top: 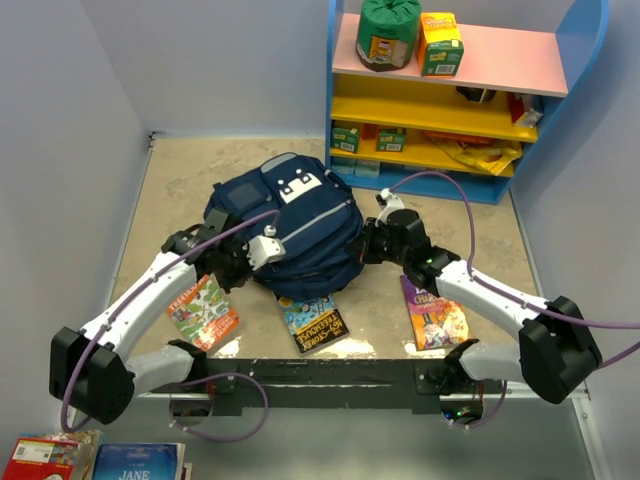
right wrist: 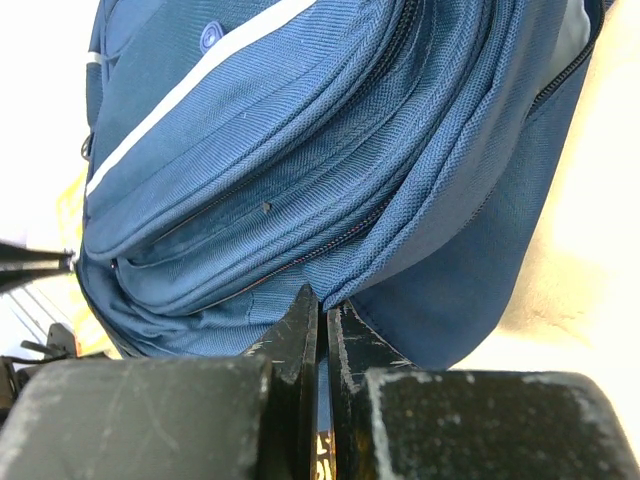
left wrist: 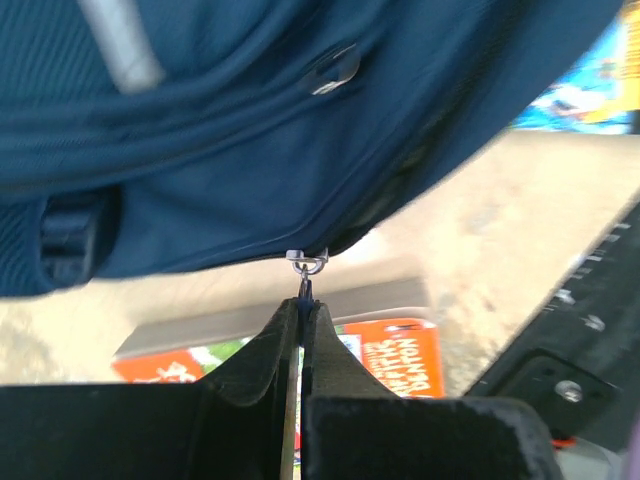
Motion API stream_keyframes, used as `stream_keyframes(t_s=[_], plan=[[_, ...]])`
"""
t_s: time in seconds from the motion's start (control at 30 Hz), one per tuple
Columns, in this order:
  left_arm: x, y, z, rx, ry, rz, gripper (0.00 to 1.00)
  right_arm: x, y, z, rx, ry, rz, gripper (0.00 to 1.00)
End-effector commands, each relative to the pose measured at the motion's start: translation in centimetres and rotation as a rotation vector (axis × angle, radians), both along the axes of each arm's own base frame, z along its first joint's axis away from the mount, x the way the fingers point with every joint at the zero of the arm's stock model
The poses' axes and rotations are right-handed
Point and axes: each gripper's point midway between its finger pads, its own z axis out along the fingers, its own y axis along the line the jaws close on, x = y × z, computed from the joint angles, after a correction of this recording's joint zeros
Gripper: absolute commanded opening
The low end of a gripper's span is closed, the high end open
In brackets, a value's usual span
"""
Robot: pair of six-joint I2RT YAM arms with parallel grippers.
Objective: Pack the student bag
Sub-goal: Unzip the student bag at the center of the board.
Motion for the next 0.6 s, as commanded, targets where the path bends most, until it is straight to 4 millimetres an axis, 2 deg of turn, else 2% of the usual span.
stream_keyframes(t_s=[0.0,0.03,0.07,0.1,0.17,0.2,0.23,0.27,0.3,0.33,0.37,0.4,0.43,0.47,0.5,0.53,0.57], plan=[[2.1,5.8,-0.6,0.181,-0.104,0.143,0.00,2.6,-1.7,3.6,-0.008,-0.133,-0.071,0.00],[2.9,7.1,-0.7,0.206,-0.112,0.203,0.00,2.7,-1.5,3.9,-0.004,-0.136,-0.065,0.00],[3.4,7.4,-0.6,0.200,-0.115,0.232,0.00,2.9,-1.4,4.4,0.003,-0.145,-0.064,0.00],[3.9,6.9,0.1,0.160,-0.111,0.247,0.00,2.8,-1.0,4.5,0.017,-0.141,-0.056,0.00],[4.3,5.8,0.5,0.103,-0.076,0.247,0.21,2.7,-0.2,5.5,0.056,-0.145,-0.027,0.00],[4.6,4.9,2.0,0.054,-0.072,0.251,0.31,2.7,0.1,5.5,0.066,-0.134,-0.024,0.00],[4.5,3.1,2.9,-0.032,-0.049,0.220,0.47,2.6,0.6,5.7,0.079,-0.128,-0.009,0.00],[4.6,2.2,4.1,-0.086,-0.051,0.205,0.54,2.6,1.1,6.4,0.095,-0.135,0.000,0.00],[5.3,1.0,6.7,-0.152,-0.081,0.187,0.66,2.6,1.5,6.6,0.114,-0.127,0.002,0.00],[5.1,-0.9,8.5,-0.253,-0.080,0.137,0.83,2.5,1.8,7.1,0.133,-0.130,0.007,0.00],[5.2,-1.8,9.9,-0.306,-0.093,0.115,0.92,2.4,2.7,8.2,0.164,-0.144,0.029,0.00],[5.2,-3.5,12.5,-0.408,-0.103,0.070,1.00,2.3,3.3,8.9,0.195,-0.142,0.035,0.00],[5.1,-4.6,13.2,-0.452,-0.089,0.040,1.00,2.4,3.8,9.4,0.211,-0.142,0.044,0.00],[4.8,-5.6,13.9,-0.491,-0.078,0.004,1.00,2.3,4.8,11.1,0.243,-0.163,0.066,0.00],[5.0,-6.7,14.2,-0.527,-0.084,-0.028,1.00,2.1,5.5,11.7,0.264,-0.161,0.076,0.00],[4.1,-8.4,14.0,-0.545,-0.079,-0.091,1.00,2.3,6.2,11.9,0.269,-0.154,0.083,0.00],[4.0,-9.2,13.7,-0.537,-0.101,-0.121,1.00,2.1,7.3,13.4,0.292,-0.170,0.106,0.00]])
